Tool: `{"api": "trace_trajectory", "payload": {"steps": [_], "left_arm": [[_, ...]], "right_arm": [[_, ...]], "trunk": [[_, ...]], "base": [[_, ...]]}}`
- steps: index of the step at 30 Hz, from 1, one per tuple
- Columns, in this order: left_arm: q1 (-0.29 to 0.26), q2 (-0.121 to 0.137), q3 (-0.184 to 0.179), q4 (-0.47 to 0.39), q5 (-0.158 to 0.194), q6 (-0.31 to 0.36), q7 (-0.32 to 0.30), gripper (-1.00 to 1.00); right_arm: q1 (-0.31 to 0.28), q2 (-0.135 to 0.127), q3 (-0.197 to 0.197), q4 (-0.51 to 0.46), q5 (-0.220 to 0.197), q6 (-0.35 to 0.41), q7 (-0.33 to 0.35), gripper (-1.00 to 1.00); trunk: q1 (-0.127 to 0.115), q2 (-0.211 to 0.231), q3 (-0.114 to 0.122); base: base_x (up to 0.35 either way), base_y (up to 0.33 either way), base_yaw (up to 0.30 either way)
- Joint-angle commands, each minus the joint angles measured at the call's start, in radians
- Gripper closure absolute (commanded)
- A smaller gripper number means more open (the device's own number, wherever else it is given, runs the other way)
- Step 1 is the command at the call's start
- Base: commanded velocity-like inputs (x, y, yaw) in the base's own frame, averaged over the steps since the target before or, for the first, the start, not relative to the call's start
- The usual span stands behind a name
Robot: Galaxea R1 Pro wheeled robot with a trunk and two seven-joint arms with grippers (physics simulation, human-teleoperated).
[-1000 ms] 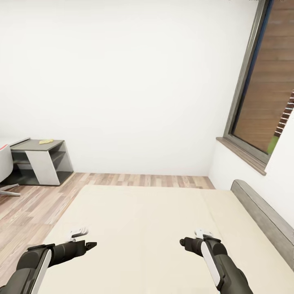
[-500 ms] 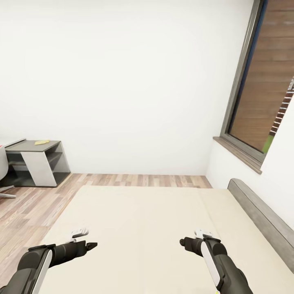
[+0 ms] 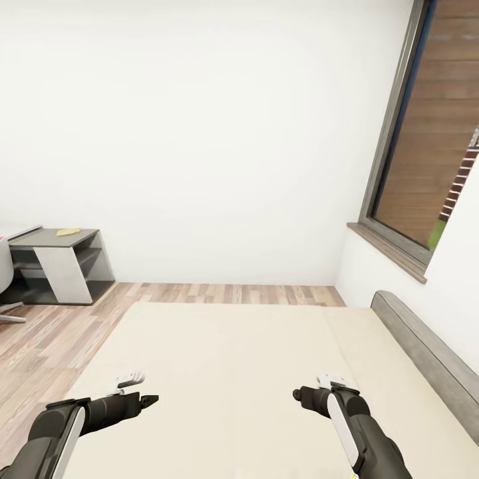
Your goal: Put all the toys in the child's room - the three board games (two on the bed and one on the table), the two jigsaw puzzles on the table, and the tennis ball on the table - inside the toy box on the table in the child's room.
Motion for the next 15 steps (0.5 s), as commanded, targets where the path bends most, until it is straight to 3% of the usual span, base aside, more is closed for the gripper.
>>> {"api": "trace_trajectory", "payload": {"steps": [1,15], "left_arm": [[-0.001,0.0,0.001,0.0,-0.001,0.006,-0.005,-1.0],[-0.001,0.0,0.001,-0.001,-0.001,0.006,-0.005,-1.0]], "right_arm": [[-0.001,0.001,-0.002,-0.001,-0.011,0.004,-0.007,-1.0],[-0.001,0.001,-0.001,0.0,-0.013,0.004,-0.007,-1.0]], "trunk": [[0.001,-0.002,-0.003],[0.001,-0.002,-0.022]], "base": [[0.0,0.0,0.0],[0.0,0.0,0.0]]}}
